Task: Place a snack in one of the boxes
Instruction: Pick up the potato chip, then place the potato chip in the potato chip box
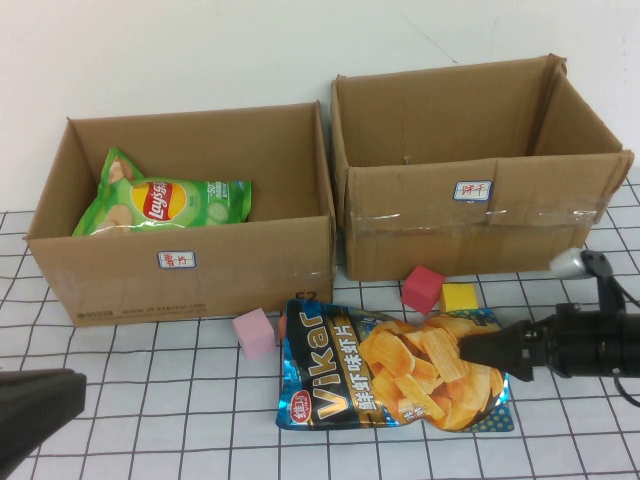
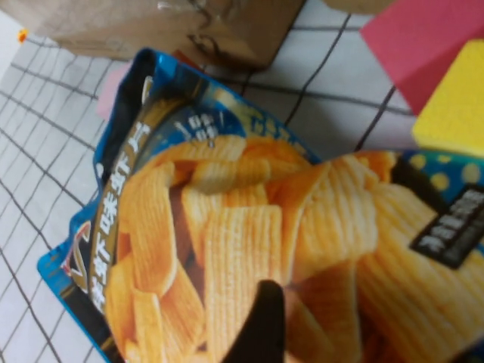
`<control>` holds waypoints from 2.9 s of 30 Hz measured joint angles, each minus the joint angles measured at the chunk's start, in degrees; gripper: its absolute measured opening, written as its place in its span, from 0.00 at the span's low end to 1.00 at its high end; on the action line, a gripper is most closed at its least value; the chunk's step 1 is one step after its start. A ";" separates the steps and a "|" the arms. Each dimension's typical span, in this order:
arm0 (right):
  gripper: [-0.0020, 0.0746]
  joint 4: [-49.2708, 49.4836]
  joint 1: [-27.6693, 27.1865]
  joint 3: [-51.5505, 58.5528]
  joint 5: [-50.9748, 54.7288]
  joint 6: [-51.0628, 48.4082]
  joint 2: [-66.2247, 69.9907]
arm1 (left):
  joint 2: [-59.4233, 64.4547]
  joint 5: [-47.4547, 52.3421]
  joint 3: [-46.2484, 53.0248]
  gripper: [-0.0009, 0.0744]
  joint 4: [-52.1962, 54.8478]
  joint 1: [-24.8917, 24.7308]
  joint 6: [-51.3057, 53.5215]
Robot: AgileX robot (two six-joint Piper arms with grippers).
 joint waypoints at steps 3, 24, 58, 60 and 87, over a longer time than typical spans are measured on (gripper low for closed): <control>0.91 0.10 1.00 -0.90 0.52 0.00 1.17 | 0.00 0.00 0.00 0.01 0.00 0.00 0.00; 0.04 0.25 4.57 -3.29 13.25 1.69 3.96 | 0.00 -0.10 0.00 0.01 -0.69 0.00 -0.42; 0.04 -1.94 17.73 -34.76 -2.72 20.75 -14.76 | 0.00 5.36 0.00 0.01 24.40 0.00 -16.47; 0.04 -1.94 19.35 -39.52 -9.44 20.33 -13.79 | 0.00 5.63 0.00 0.01 24.76 0.00 -17.03; 0.61 -1.57 23.50 -68.61 -11.09 26.42 16.07 | 0.00 9.69 0.00 0.01 18.43 0.00 -19.21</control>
